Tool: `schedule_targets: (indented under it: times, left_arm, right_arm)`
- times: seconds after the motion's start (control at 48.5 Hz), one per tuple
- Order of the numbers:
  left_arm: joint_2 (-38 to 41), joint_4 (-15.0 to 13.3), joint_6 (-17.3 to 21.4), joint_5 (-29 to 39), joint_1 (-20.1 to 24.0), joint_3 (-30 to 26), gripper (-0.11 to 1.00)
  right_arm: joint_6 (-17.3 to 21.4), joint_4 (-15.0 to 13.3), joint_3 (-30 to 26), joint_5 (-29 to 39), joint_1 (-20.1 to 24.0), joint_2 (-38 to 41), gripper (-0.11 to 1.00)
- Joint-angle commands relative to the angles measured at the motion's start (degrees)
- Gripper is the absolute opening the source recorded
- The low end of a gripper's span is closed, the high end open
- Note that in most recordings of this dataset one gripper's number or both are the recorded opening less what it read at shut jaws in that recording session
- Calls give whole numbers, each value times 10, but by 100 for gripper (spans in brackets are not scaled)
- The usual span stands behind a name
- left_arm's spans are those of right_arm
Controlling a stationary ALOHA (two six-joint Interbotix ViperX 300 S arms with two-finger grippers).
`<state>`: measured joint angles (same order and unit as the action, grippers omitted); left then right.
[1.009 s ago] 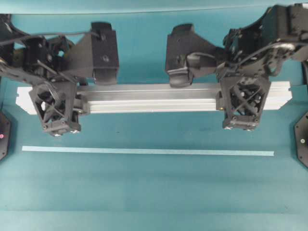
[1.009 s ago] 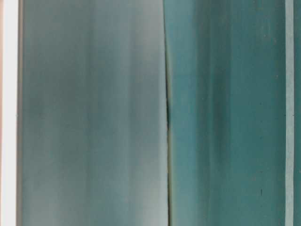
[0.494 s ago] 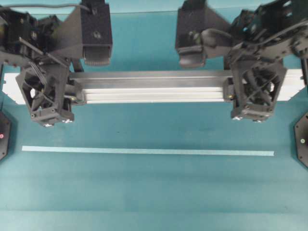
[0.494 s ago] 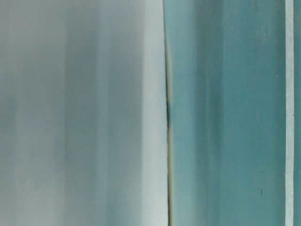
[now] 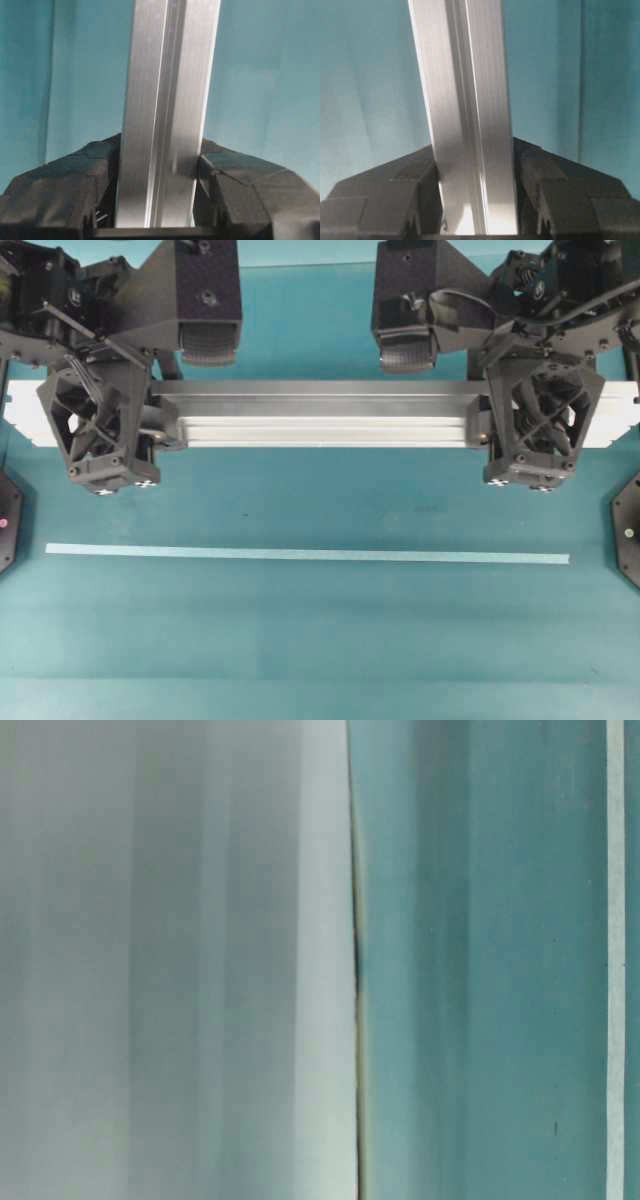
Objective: Lift the metal rail with both hands.
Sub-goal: 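Hold the rail raised, then bring it back toward the table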
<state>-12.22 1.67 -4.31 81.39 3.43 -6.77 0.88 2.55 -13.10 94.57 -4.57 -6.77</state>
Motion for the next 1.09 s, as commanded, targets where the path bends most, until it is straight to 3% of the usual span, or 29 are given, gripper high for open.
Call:
schedule_targets:
  times: [0.0,0.639,1.071]
  left_arm:
    - [-3,3,-2,-15,4,-27,37]
    - [-5,3,-2,-2,10,-17,37]
    - [-25,3,-9,-69,13,106,37]
  right_arm:
    - [11,3,-20,-14,4,4,46]
    - [11,-3,-10,-15,3,4,46]
    - [7,-6,75,-33,7,16,46]
